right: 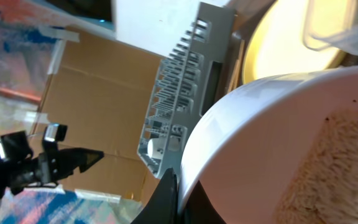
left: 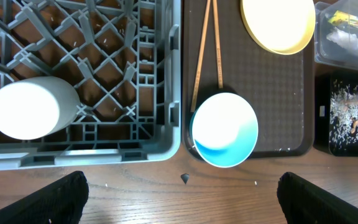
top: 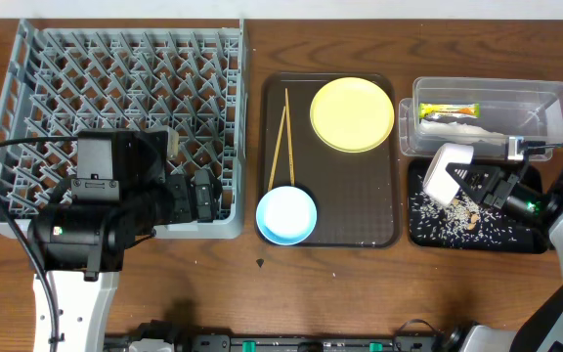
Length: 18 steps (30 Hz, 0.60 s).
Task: Sort waste into correct bins and load items into the dishwasher
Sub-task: 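Carry the rice bowl right and tip the rice onto the black tray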
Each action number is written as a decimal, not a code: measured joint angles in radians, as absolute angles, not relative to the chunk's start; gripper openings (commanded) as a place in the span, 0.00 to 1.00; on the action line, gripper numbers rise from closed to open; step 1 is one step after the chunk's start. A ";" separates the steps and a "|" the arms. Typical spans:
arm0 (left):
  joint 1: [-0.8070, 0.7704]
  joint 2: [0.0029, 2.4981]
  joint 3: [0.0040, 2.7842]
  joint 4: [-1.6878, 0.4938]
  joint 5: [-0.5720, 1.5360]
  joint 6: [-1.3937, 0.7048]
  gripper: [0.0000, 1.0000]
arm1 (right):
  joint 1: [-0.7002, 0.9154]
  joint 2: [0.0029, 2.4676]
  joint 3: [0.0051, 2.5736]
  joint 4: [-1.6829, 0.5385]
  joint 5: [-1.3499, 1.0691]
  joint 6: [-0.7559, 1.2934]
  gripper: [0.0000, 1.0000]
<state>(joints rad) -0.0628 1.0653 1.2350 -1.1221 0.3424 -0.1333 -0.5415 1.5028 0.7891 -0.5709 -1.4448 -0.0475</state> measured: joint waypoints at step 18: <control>-0.063 1.065 1.235 -1.122 0.342 -0.133 0.98 | -0.603 1.503 0.781 -0.661 -1.397 -0.005 0.01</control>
